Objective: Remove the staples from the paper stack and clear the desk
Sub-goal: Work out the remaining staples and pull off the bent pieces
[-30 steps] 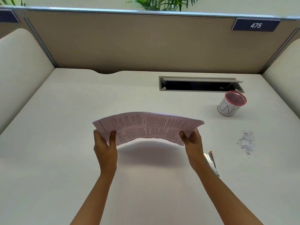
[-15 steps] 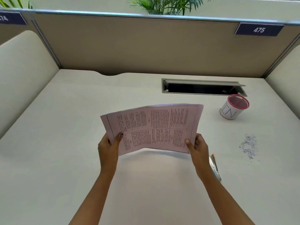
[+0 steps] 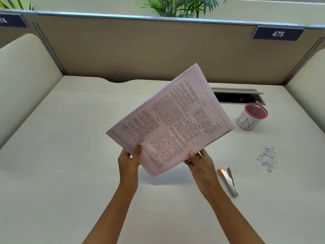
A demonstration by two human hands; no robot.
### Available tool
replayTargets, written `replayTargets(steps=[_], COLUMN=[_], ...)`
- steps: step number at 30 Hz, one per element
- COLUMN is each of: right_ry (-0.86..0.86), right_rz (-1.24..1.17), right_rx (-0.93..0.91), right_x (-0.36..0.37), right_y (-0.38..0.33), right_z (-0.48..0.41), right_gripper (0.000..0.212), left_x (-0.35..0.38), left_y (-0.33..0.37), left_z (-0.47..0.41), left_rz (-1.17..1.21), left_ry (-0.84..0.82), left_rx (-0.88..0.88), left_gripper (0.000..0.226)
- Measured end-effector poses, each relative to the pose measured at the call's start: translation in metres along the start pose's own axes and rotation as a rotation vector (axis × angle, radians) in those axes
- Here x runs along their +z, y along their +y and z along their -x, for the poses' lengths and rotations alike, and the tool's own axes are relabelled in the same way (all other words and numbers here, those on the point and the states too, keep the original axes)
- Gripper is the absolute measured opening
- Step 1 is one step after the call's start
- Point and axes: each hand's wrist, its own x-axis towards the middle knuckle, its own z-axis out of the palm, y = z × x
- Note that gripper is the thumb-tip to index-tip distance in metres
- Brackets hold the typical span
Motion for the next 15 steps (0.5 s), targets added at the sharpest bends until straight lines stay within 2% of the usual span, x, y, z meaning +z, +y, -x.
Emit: replayTargets(steps=[3,7,10,15], right_ry=[0.095,0.216,0.241,0.235], right_rz=[0.231,0.278,0.304,0.423], right_rx=[-0.069,-0.129,-0.150,-0.160], right_x=[0.019,0.029,0.031,0.034], right_y=[0.001,0.001,-0.007,-0.010], right_z=[0.001,-0.007,-0.012,-0.018], right_gripper=[0.034,0.030,0.027,0.034], left_x=[0.010,0.014,0.009,0.006], left_y=[0.000,0.005,0.011,0.013], left_z=[0.005,0.009,0.007,0.006], left_rz=[0.065,0.101,0.120,0.104], left_ry=[-0.006,-0.084,-0.191,-0.330], left_rx=[-0.036,-0.020,-0.052,-0.166], left_gripper=[0.032,0.028,0.028,0.039])
